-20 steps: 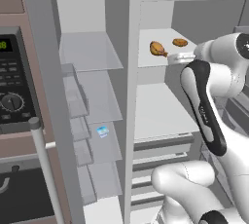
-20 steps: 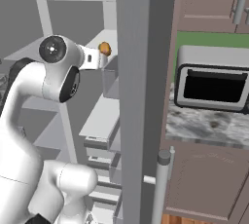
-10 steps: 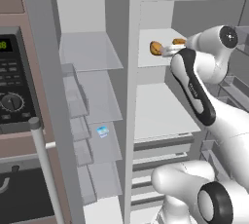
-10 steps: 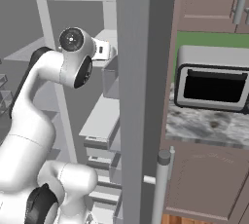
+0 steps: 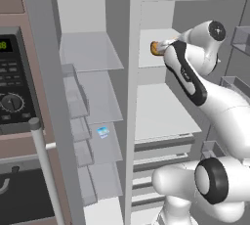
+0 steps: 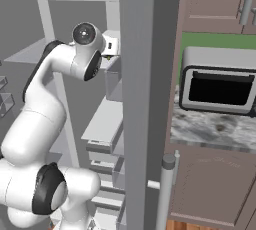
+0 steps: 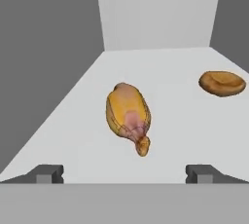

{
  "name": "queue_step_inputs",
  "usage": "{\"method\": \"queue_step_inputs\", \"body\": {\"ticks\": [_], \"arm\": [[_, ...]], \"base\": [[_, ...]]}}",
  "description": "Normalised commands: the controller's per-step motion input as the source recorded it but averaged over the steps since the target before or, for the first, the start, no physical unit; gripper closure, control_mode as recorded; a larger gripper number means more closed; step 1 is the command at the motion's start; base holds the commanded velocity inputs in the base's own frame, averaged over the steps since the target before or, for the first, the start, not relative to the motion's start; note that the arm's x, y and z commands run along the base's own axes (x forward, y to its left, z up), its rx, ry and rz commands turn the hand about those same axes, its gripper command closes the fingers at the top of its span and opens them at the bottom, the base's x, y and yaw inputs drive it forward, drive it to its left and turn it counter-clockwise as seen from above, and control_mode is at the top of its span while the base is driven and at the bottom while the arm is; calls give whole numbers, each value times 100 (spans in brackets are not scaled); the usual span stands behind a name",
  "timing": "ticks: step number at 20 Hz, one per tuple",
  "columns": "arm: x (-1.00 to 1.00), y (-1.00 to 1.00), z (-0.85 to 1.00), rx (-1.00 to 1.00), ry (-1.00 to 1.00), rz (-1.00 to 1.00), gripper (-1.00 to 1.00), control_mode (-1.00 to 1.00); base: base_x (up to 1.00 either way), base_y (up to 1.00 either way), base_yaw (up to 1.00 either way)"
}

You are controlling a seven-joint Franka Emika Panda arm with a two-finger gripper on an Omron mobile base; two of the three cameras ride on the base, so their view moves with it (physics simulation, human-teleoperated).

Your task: There's a chicken drumstick in the fridge that needs to be moved to the freezer for freezing. Pick up the chicken drumstick from the fridge, place it on any shelf in the freezer, and close the fridge and freezer doors when done.

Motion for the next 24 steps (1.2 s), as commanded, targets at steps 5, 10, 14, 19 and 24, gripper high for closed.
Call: {"method": "queue_step_inputs", "body": {"ticks": [5,10,14,19,24], "arm": [[47,0,-25,4,0,2,-100,-100],[57,0,-17,5,1,5,-100,-100],[54,0,0,0,8,3,-100,-100],[44,0,-2,0,5,3,-100,-100],[32,0,-14,0,1,2,-100,-100]], "base": [[0,0,0],[0,0,0],[0,0,0],[0,0,0],[0,0,0]]}}
